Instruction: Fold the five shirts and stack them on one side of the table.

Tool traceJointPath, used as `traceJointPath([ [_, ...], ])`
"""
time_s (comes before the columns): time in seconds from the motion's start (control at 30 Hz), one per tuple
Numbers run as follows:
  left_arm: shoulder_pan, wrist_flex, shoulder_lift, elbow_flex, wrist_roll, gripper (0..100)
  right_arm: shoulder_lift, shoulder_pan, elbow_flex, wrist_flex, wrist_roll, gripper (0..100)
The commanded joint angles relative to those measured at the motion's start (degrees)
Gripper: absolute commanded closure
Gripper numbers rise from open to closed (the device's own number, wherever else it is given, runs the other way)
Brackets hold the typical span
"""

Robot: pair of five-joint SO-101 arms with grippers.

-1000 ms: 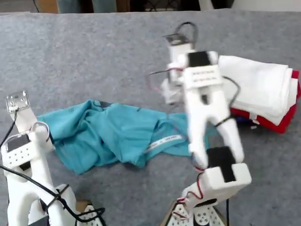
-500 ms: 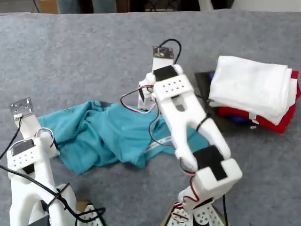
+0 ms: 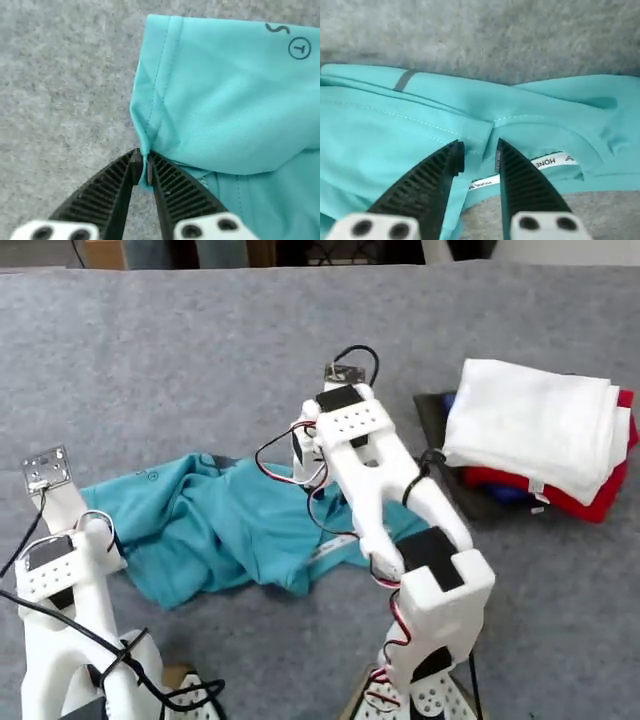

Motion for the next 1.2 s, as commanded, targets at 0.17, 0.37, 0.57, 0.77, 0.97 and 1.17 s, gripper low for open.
traceJointPath([
  [0.17,0.5,-0.6,-0.4,-0.3,0.6,97,-0.1,-2.5,-2.3,0.0,-1.7,88.2],
  [0.37,0.5,-0.6,-0.4,-0.3,0.6,97,-0.1,-4.6,-2.2,-1.7,-1.7,88.2],
  [0.57,0.5,-0.6,-0.4,-0.3,0.6,97,2.9,-4.5,-2.7,-1.6,-1.6,88.2],
  [0.77,0.5,-0.6,-0.4,-0.3,0.6,97,3.6,-4.5,-2.9,-1.7,-1.1,89.7],
  [0.97,0.5,-0.6,-0.4,-0.3,0.6,97,4.0,-3.9,-3.7,-2.1,0.9,93.0],
  [1.17,0.5,-0.6,-0.4,-0.3,0.6,97,3.6,-1.3,-4.0,-1.7,1.1,93.2],
])
